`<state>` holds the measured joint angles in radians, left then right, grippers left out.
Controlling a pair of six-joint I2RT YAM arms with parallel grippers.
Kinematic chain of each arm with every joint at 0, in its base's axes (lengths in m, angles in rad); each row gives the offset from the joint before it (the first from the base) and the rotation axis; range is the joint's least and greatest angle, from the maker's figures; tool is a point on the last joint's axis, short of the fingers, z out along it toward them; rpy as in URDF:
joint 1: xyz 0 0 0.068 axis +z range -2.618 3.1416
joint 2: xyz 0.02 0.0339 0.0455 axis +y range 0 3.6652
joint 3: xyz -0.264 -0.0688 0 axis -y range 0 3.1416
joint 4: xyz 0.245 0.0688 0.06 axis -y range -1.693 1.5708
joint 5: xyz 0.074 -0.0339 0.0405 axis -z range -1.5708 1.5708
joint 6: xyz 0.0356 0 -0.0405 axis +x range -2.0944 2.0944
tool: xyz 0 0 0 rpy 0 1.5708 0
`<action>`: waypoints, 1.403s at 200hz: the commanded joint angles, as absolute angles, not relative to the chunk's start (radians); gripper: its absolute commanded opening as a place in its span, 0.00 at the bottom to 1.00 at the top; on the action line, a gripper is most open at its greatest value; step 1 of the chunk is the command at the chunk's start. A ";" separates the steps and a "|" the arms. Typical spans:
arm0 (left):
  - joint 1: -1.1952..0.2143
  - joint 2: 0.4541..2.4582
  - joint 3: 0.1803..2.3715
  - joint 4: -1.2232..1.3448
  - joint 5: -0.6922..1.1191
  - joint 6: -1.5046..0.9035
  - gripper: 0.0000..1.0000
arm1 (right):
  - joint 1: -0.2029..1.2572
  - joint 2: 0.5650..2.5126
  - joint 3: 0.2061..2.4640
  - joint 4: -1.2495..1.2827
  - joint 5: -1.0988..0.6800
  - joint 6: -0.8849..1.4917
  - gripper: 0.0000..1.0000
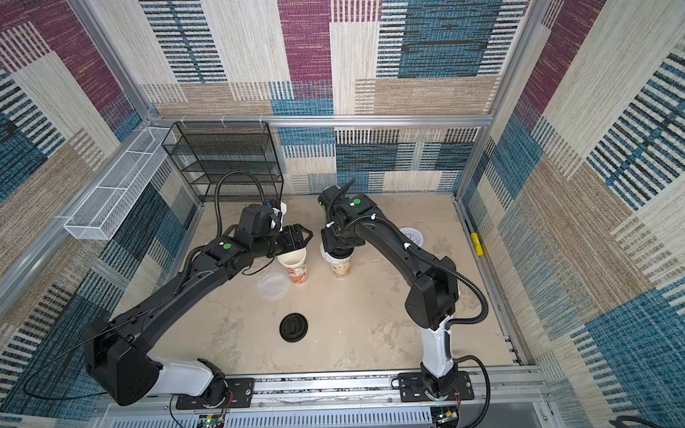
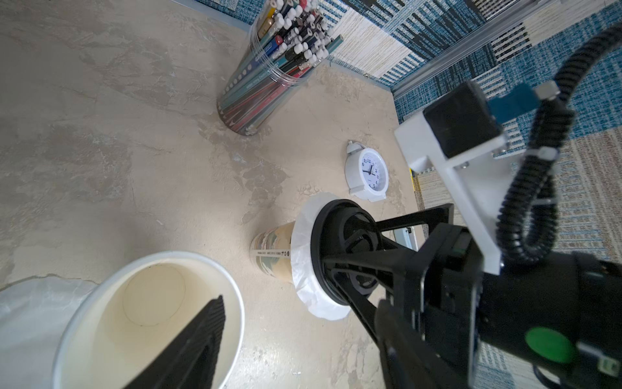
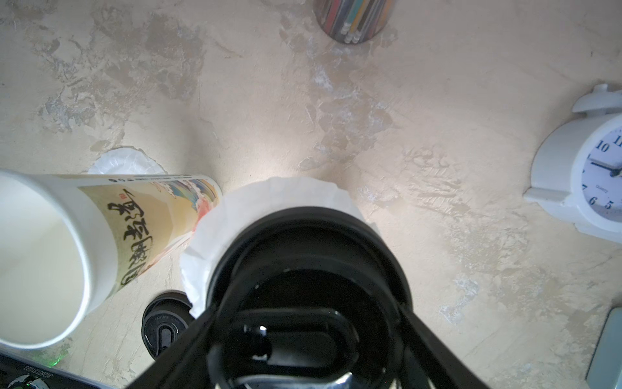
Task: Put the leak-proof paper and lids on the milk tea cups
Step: Secure the cup lid on the cup.
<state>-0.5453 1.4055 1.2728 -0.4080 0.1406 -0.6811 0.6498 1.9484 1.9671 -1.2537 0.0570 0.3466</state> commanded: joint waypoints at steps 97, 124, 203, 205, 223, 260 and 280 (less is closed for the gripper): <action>-0.544 1.405 1.270 -0.379 0.149 -0.703 0.74 | 0.665 1.949 2.006 -1.315 0.085 0.258 0.81; -0.545 1.402 1.270 -0.380 0.147 -0.701 0.73 | 0.665 1.953 2.029 -1.310 0.106 0.264 0.81; -0.544 1.400 1.274 -0.384 0.147 -0.696 0.73 | 0.666 1.977 2.056 -1.323 0.075 0.254 0.78; -0.543 1.400 1.273 -0.383 0.147 -0.696 0.73 | 0.665 1.977 2.056 -1.323 0.073 0.254 0.78; -0.543 1.401 1.273 -0.381 0.148 -0.696 0.73 | 0.664 1.978 2.055 -1.322 0.062 0.252 0.77; -0.543 1.401 1.272 -0.380 0.151 -0.694 0.73 | 0.669 1.985 2.046 -1.323 0.057 0.249 0.75; -0.542 1.399 1.271 -0.382 0.150 -0.692 0.73 | 0.672 1.987 2.029 -1.320 0.062 0.247 0.74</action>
